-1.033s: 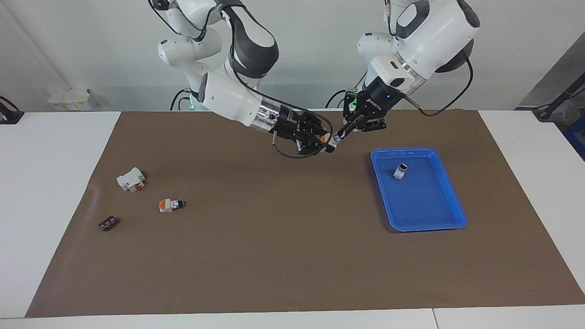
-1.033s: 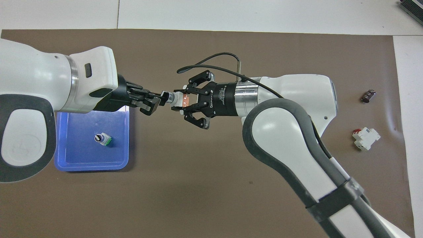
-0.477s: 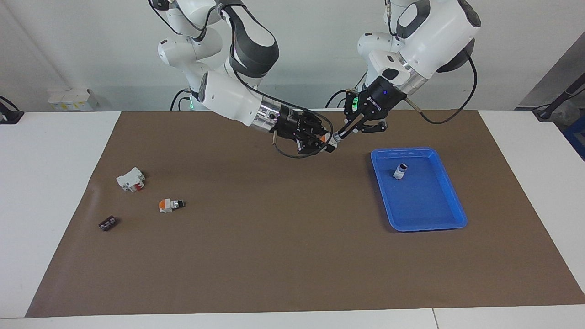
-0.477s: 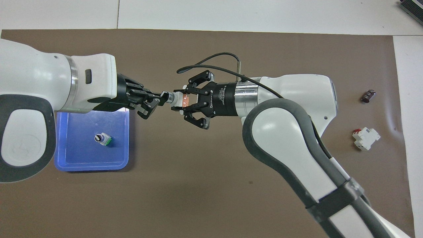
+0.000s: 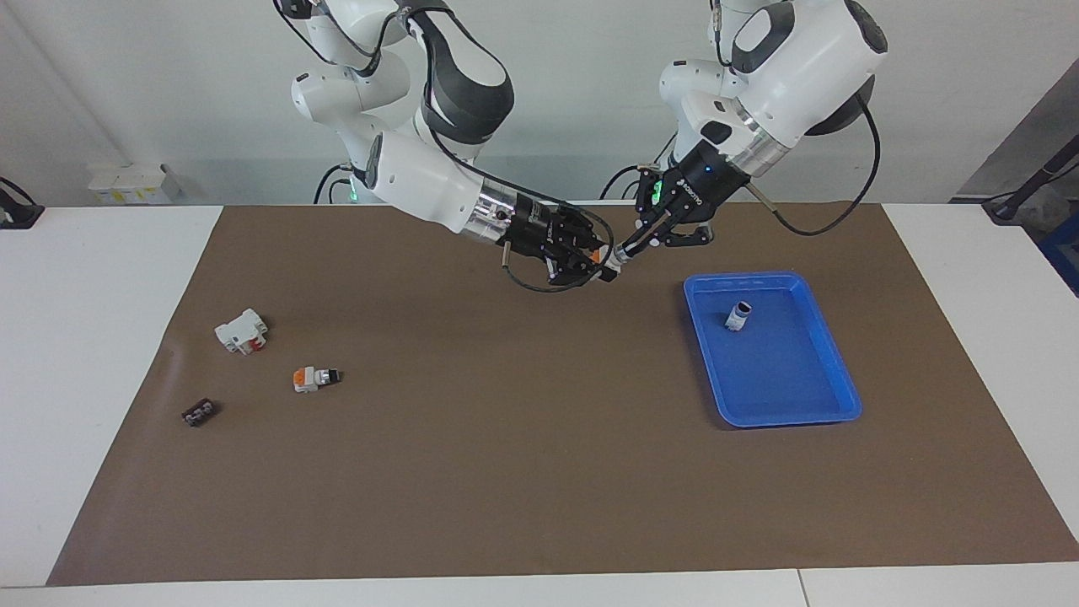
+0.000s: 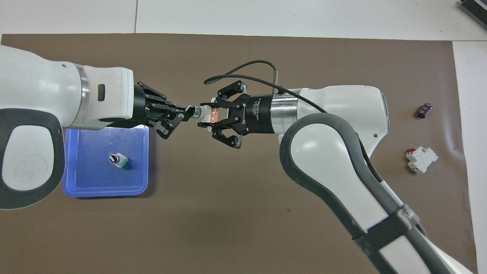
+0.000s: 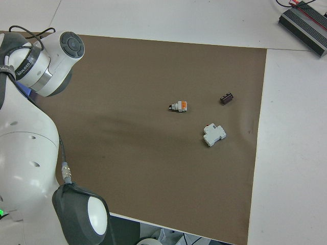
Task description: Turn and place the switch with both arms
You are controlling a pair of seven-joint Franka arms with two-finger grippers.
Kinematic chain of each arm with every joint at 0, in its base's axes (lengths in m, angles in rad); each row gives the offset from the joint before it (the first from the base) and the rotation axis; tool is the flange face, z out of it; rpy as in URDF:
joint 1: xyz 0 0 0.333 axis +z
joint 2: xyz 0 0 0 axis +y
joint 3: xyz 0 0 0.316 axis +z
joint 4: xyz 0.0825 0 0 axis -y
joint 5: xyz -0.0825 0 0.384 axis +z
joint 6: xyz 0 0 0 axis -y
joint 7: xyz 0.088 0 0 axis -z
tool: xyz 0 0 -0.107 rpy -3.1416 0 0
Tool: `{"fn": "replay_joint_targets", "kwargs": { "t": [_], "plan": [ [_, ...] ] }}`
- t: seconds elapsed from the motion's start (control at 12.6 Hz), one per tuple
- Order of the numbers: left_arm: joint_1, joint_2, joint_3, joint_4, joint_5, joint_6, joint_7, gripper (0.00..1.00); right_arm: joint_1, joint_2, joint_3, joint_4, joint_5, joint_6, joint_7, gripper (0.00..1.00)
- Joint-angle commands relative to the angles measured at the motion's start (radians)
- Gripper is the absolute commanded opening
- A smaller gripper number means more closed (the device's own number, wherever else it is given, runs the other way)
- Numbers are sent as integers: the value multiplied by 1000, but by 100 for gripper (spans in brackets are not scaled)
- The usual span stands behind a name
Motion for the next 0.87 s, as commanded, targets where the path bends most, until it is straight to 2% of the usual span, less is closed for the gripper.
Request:
{"fn": "replay_joint_targets", "kwargs": {
  "t": [0.0, 0.32, 0.79],
  "plan": [
    [-3, -22, 12, -36, 11, 40, 150, 0, -8, -18, 1, -13, 7, -9, 8, 0],
    [0, -22, 13, -33, 12, 30, 266, 0, -8, -18, 1, -14, 7, -7, 12, 0],
    [0, -27, 17, -32, 21, 17, 281, 0, -8, -18, 1, -14, 7, -9, 12, 0]
  ]
}}
